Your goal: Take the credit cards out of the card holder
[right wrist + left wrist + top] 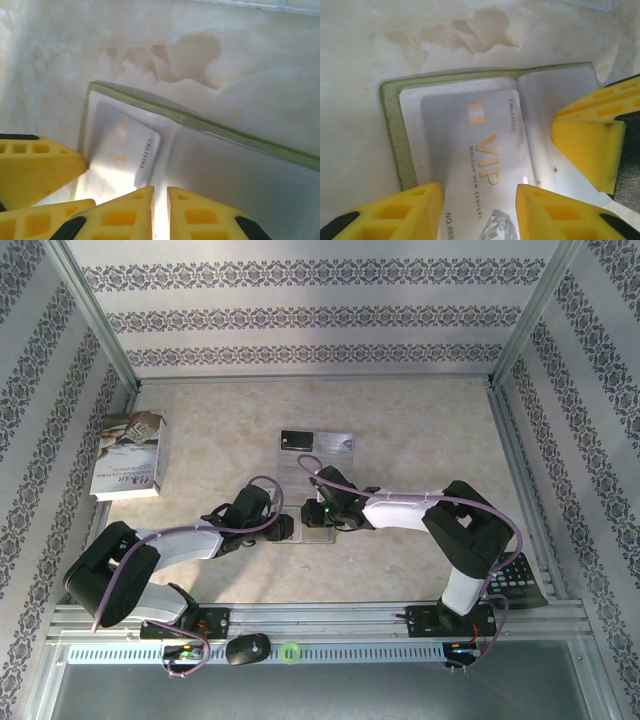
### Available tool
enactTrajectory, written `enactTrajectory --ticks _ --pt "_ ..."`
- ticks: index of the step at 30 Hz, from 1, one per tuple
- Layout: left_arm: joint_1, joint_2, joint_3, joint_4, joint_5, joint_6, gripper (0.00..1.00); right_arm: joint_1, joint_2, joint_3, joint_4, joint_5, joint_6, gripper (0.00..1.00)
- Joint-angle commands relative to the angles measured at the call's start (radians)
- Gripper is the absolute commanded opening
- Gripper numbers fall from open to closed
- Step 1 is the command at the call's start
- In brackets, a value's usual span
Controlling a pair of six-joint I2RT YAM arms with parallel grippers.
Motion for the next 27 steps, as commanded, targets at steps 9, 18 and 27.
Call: enactTrajectory --ticks 9,18,27 --pt "-0.06 -0.061 0.03 -0.125 -0.125 0.044 0.46 0.008 -0.033 -0.015 0.013 0.036 0.0 0.15" --pt "-0.126 -0.11 0.076 -0.234 -0.267 0.126 0.48 0.005 -0.053 -0.028 0.027 0.04 -0.01 0.14" --pt "-0.191 0.044 0.139 -0.235 -0.344 0.164 0.49 0.002 -0.082 -0.051 0.03 0.04 -0.01 0.14"
